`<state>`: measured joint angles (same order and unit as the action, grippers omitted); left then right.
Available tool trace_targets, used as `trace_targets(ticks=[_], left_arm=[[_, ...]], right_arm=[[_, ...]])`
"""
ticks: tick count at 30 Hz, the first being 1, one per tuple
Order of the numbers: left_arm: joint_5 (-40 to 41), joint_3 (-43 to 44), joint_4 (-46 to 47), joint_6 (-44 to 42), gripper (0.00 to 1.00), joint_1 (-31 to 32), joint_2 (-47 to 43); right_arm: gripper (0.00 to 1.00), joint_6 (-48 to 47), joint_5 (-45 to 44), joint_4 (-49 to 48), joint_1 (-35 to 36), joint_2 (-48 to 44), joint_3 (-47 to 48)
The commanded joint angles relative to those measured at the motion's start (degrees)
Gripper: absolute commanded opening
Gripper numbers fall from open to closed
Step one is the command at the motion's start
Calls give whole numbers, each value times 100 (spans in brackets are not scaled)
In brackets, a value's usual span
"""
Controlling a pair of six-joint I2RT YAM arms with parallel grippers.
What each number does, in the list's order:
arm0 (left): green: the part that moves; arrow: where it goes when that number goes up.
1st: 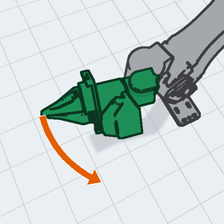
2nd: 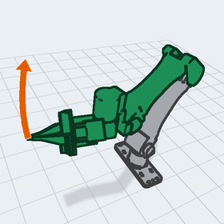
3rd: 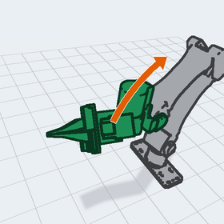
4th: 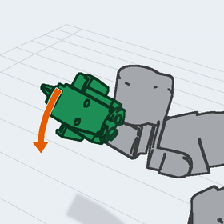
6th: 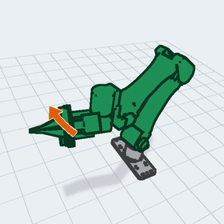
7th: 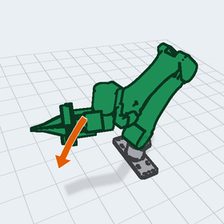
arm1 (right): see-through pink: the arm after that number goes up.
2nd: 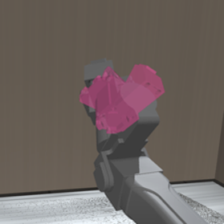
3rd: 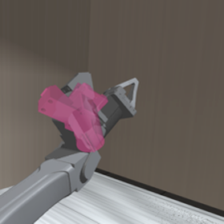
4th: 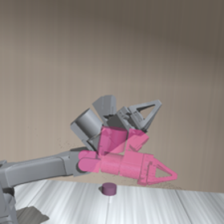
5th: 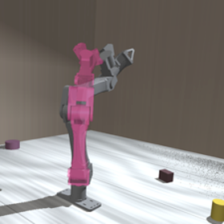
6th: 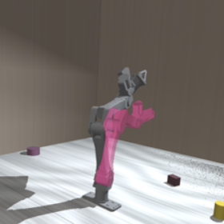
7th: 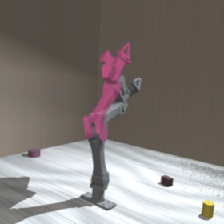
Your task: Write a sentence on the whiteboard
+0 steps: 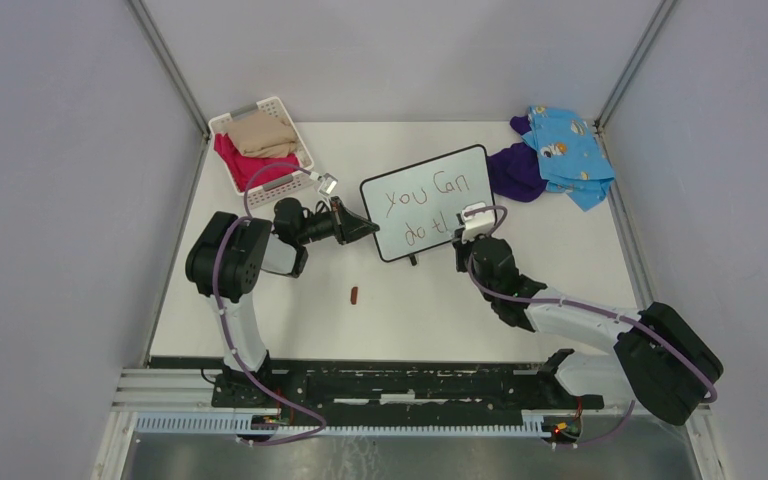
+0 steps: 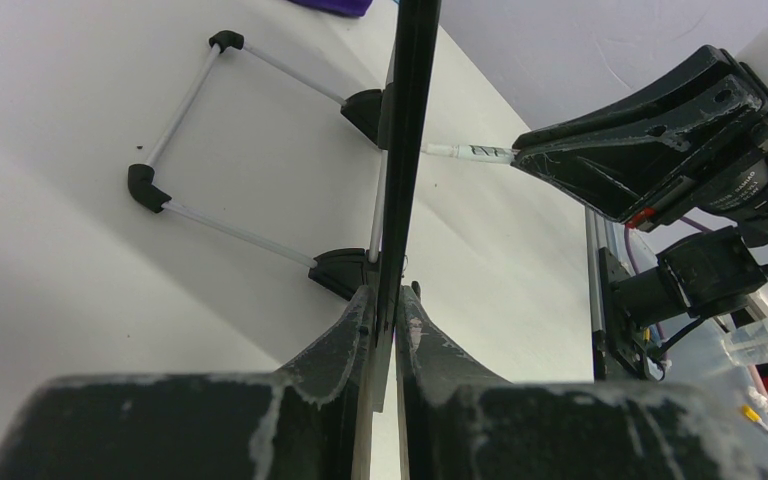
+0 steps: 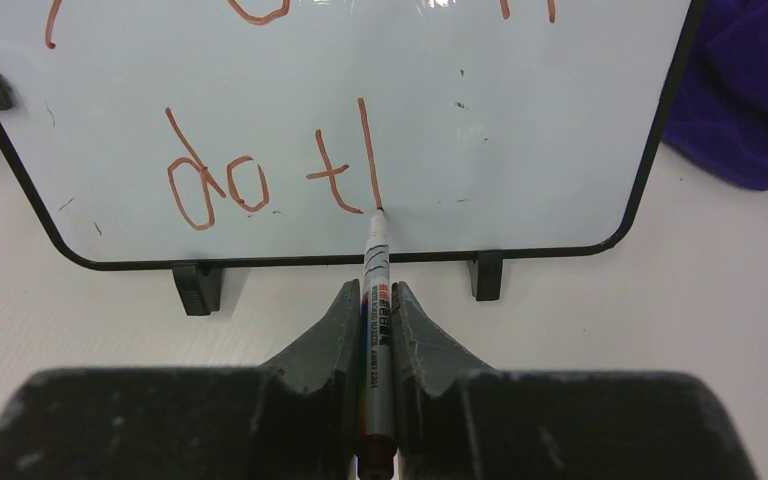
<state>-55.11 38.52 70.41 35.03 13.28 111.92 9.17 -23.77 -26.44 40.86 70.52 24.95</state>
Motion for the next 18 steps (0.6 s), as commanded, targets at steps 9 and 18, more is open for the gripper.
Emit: trace_targets(ticks=[9, 18], left_arm=[[63, -30, -620, -251, 12, 56, 51], [62, -32, -625, -258, 12, 61, 63]], right_arm=[[0, -124, 11, -40, -31, 91, 613], [0, -199, -74, -55, -37, 189, 729]])
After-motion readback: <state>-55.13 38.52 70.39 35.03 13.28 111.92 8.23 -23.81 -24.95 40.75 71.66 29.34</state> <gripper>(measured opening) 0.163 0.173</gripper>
